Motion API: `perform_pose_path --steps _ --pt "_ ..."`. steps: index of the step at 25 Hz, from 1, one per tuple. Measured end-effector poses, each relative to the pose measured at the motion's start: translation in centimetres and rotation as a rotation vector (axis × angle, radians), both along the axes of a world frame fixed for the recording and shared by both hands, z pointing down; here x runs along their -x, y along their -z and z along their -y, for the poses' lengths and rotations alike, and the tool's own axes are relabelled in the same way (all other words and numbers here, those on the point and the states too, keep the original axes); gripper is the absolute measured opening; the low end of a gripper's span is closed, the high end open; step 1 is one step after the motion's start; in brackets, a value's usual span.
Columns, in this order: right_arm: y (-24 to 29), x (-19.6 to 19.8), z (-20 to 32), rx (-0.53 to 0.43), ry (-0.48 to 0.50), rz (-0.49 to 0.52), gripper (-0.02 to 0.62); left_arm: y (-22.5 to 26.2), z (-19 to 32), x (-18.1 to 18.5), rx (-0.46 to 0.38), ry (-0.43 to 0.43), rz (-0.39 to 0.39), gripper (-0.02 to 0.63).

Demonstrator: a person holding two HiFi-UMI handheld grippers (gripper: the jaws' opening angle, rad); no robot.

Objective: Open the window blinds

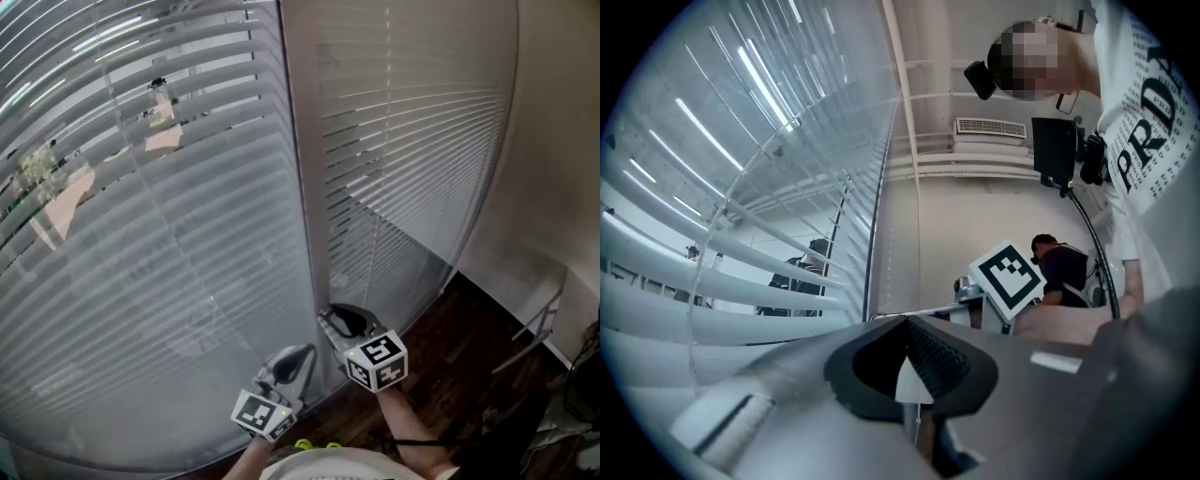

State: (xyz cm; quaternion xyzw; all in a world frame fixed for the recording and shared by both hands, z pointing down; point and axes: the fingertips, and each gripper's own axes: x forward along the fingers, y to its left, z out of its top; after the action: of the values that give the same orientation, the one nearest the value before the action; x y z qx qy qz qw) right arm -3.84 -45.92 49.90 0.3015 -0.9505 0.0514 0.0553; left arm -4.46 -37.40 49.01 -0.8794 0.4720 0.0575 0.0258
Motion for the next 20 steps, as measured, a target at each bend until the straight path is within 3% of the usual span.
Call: perform_pose_path --steps 7,16,20 --pt "-0.05 -0.10 0.02 0.083 0.009 0.088 0.129 -0.03 -0.16 -0.08 0.004 -0.008 -0.007 -0.009" --pt "0.12 -0.25 0.53 0.248 0.033 0.278 0.130 0.18 -0.14 0.01 0.002 -0.012 -0.004 -0.009" --pt "0.23 -0.26 0.24 0.230 0.027 0.277 0.132 0.18 -0.52 -0.05 0.004 -0.015 -0.003 -0.009"
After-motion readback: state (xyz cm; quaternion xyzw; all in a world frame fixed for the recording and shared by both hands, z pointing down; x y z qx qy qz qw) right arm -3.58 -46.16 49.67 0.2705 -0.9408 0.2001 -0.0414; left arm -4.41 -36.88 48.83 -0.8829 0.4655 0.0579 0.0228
